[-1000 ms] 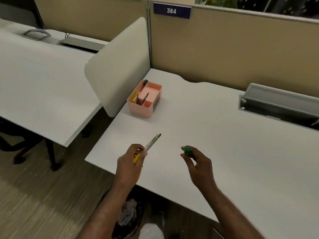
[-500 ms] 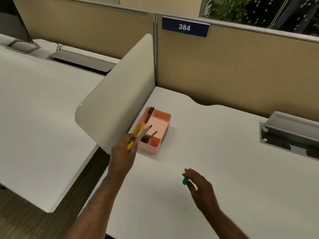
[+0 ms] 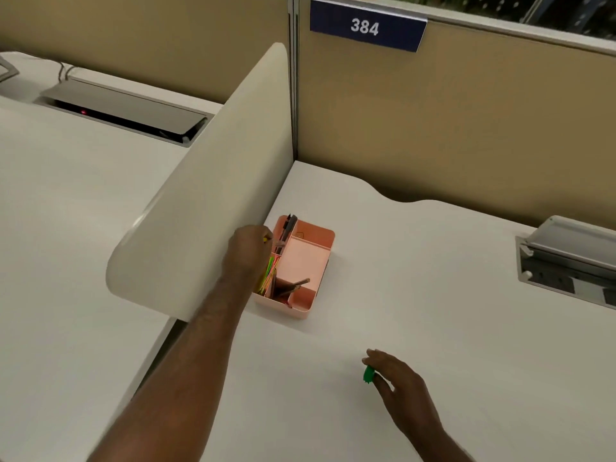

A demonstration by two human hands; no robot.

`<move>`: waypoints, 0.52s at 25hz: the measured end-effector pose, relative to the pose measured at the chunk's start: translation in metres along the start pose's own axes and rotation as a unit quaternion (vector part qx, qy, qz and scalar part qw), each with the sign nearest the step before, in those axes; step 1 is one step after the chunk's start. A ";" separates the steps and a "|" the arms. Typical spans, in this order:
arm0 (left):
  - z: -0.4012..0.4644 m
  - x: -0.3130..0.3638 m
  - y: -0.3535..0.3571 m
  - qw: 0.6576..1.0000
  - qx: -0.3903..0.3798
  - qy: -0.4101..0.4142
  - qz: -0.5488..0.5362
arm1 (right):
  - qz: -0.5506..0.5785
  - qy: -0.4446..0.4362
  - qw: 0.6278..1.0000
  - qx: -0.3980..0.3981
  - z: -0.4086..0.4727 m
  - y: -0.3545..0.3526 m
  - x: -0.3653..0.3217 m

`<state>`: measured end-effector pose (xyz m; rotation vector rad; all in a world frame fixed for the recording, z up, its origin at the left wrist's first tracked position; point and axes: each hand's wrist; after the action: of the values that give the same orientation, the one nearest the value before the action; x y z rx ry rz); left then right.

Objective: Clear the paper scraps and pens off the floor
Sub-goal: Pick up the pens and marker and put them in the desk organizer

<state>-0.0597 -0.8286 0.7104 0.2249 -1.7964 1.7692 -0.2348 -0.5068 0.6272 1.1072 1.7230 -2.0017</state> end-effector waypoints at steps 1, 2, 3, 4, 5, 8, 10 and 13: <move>0.008 0.000 0.005 0.999 -0.031 -0.007 0.021 | 0.000 0.004 1.000 -0.001 0.000 0.000 0.000; 0.014 -0.001 0.009 0.998 -0.053 -0.014 0.031 | -0.001 0.006 1.000 -0.001 0.000 0.001 0.000; 0.018 0.000 0.011 0.997 -0.067 -0.021 0.029 | -0.001 0.006 1.000 0.000 0.001 0.001 -0.001; 0.021 0.001 0.012 0.997 -0.075 -0.024 0.020 | -0.001 0.006 1.000 0.002 0.002 0.003 -0.002; 0.022 0.002 0.010 0.997 -0.077 -0.024 0.011 | -0.002 0.005 1.000 0.003 0.005 0.004 -0.003; 0.001 0.010 -0.006 0.999 -0.013 -0.016 -0.025 | 0.002 0.014 1.000 0.016 0.011 0.008 -0.009; -0.033 0.012 -0.018 0.996 0.062 0.017 -0.058 | 0.014 0.018 0.999 0.027 0.019 0.010 -0.016; -0.105 0.005 -0.009 0.984 0.124 0.110 -0.067 | 0.047 0.011 0.997 0.054 0.043 0.010 -0.031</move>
<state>-0.0284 -0.7274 0.7136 0.2356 -1.3751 1.8403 -0.2231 -0.5580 0.6413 1.2245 1.5589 -2.0531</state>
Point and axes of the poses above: each hand's wrist, its own z-axis towards the middle knuckle, its own y-axis out of the palm, x = y × z, and after that the axes turned 1 degree about x, right-handed
